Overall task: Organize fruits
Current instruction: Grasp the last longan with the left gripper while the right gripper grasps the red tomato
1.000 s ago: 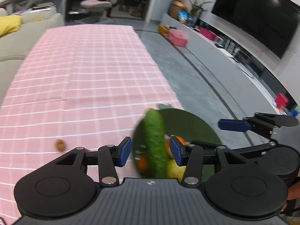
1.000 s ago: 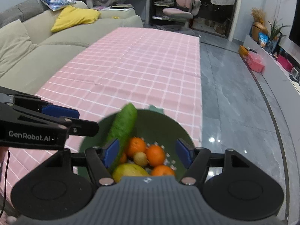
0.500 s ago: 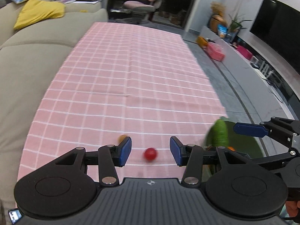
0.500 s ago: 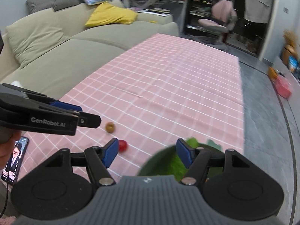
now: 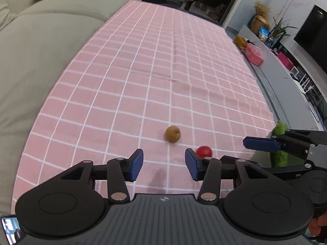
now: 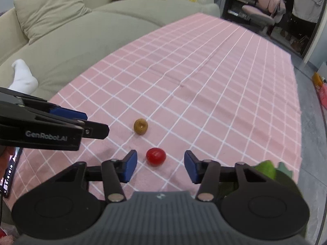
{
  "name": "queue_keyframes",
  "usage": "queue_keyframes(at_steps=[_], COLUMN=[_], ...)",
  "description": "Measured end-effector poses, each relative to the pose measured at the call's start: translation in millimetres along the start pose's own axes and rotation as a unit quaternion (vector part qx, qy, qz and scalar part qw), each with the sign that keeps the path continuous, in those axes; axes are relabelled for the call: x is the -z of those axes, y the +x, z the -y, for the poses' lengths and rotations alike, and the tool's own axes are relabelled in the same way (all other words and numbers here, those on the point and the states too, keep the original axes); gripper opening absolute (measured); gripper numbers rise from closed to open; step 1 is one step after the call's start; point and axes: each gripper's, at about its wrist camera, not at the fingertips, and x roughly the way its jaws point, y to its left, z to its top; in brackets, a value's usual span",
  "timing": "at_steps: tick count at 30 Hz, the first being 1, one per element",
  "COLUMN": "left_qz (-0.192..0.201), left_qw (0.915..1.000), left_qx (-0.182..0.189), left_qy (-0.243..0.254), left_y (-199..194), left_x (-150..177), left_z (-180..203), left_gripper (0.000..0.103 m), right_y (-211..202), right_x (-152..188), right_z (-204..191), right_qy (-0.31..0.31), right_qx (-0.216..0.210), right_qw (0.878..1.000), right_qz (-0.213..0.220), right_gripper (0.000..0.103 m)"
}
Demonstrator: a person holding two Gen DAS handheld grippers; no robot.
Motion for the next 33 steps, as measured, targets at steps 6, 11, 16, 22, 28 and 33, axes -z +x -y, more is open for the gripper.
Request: queue_keyframes(at_steps=[6, 11, 16, 22, 28, 33], left_qz=[-0.015, -0.013, -0.013, -0.017, -0.024, -0.020], left_qw=[0.9997, 0.9997, 0.9996, 0.9992, 0.9990, 0.9992], left_qx=[0.008, 0.020, 0.025, 0.021, 0.017, 0.005], left_qy=[-0.017, -0.010, 0.008, 0.028, 0.032, 0.033], left_y=[15, 25, 39, 55, 67, 73], left_x=[3, 1, -8, -15, -20, -21], left_z=[-13, -8, 0, 8, 12, 15], left_gripper=[0.052, 0.052, 0.052, 0.050, 0.047, 0.035], right_y=[30, 49, 60, 68, 68, 65], right_x=[-4, -7, -7, -7, -6, -5], right_z=[-1, 0, 1, 2, 3, 6], right_qy=[-0.003, 0.000, 0.003, 0.006, 0.011, 0.016], right_qx=[-0.003, -0.006, -0.012, -0.018, -0.024, -0.024], right_qw=[1.000, 0.999, 0.998, 0.998, 0.997, 0.997], right_qz=[-0.025, -0.043, -0.058, -0.066, -0.068, -0.067], right_gripper=[0.039, 0.038, 0.037, 0.029, 0.026, 0.026])
